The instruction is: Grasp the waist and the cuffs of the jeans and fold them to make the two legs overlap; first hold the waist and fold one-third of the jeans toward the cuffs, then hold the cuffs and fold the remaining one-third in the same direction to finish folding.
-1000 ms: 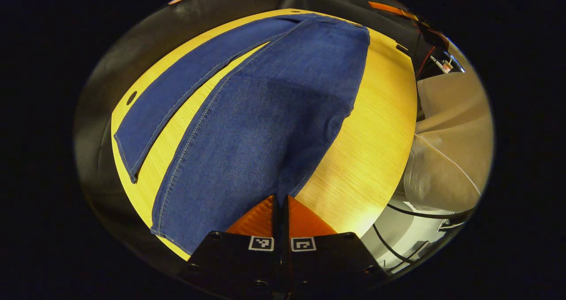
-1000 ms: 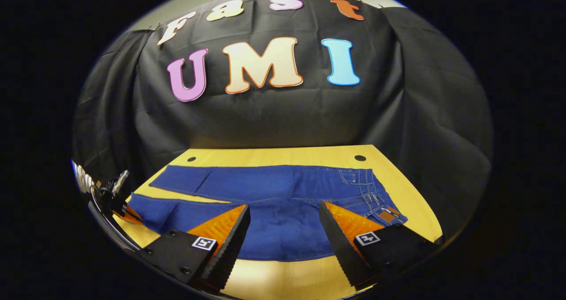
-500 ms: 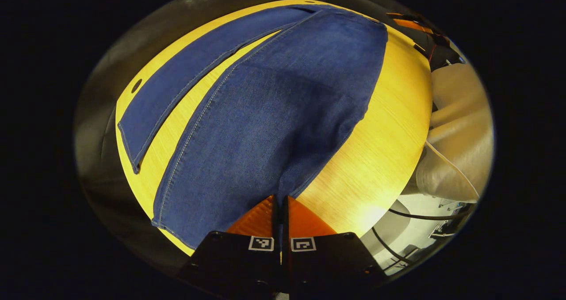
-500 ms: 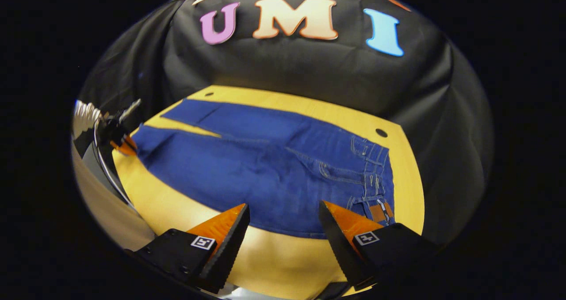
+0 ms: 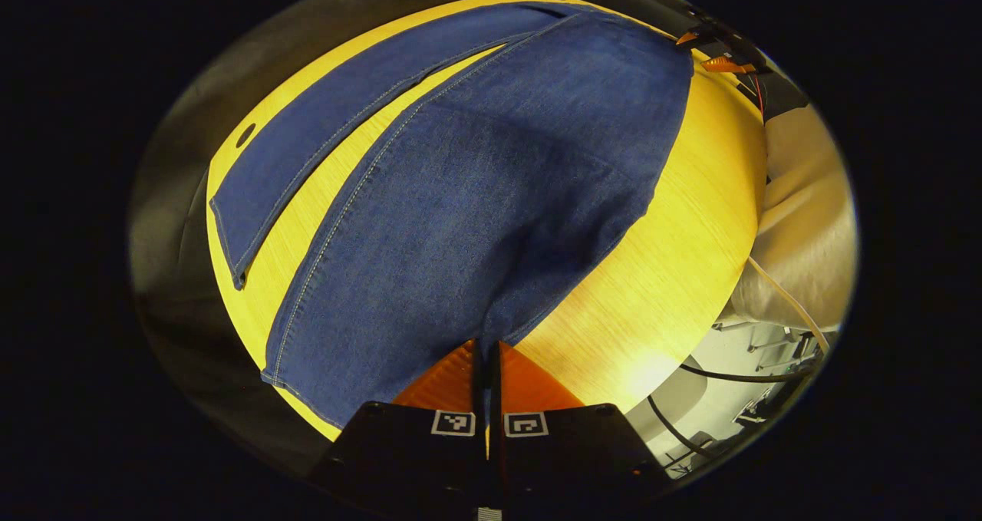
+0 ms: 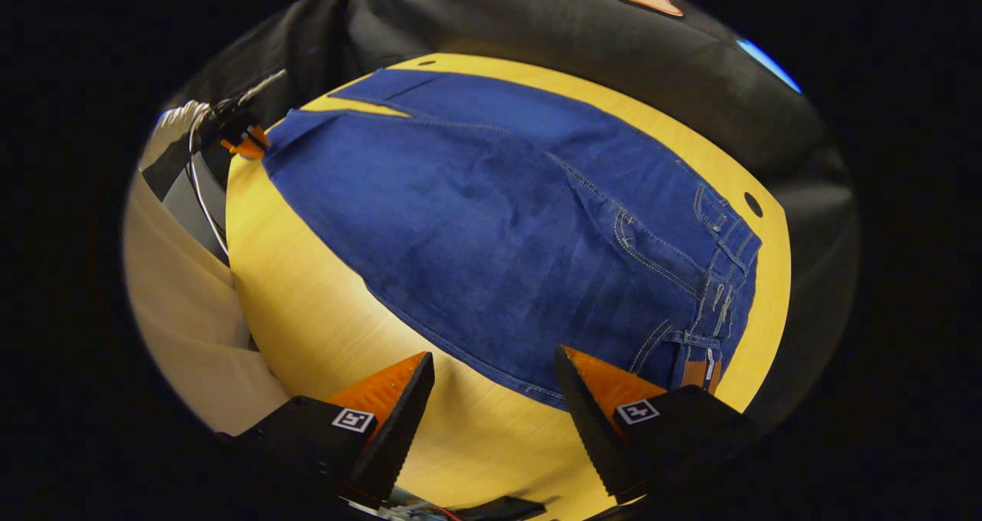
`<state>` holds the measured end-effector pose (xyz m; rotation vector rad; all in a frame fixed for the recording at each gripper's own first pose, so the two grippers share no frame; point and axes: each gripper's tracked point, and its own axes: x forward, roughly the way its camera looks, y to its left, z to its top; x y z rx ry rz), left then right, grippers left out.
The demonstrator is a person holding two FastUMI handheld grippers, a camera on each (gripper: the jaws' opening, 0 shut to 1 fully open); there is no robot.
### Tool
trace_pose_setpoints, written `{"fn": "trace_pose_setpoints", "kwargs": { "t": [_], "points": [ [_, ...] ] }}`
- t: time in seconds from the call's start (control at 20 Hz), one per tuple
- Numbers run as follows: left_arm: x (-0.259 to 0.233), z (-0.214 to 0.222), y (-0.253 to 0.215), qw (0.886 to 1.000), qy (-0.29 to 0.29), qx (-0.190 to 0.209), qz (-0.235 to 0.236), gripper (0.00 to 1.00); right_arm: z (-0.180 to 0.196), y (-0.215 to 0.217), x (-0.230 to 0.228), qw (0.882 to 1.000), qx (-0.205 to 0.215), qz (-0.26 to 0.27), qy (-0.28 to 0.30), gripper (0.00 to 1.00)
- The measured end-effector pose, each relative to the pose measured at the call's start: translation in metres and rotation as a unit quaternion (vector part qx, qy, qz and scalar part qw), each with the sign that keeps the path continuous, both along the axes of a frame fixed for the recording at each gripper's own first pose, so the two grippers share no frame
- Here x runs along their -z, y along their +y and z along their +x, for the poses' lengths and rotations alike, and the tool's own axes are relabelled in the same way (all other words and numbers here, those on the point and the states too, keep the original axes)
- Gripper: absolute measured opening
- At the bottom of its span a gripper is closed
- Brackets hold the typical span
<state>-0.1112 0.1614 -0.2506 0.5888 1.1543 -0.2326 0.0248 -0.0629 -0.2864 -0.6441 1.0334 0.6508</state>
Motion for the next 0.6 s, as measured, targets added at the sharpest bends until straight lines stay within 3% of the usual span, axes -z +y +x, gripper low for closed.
{"fn": "trace_pose_setpoints", "kwargs": {
  "t": [0.05, 0.25, 0.6],
  "points": [
    [0.0, 0.0004, 0.0, 1.0, 0.0, -0.003, 0.002, 0.0, 0.001, -0.0004, 0.0041, 1.0, -0.003, -0.004, 0.006, 0.98],
    [0.0, 0.0003, 0.0019, 1.0, -0.005, -0.007, 0.013, 0.0, -0.0001, -0.0016, 0.0068, 1.0, -0.023, -0.016, 0.012, 0.98],
    [0.003, 0.0025, 0.0003, 1.0, -0.005, -0.006, 0.015, 0.0, -0.001, -0.002, 0.0124, 0.999, -0.023, -0.023, 0.016, 0.99]
  ]
}}
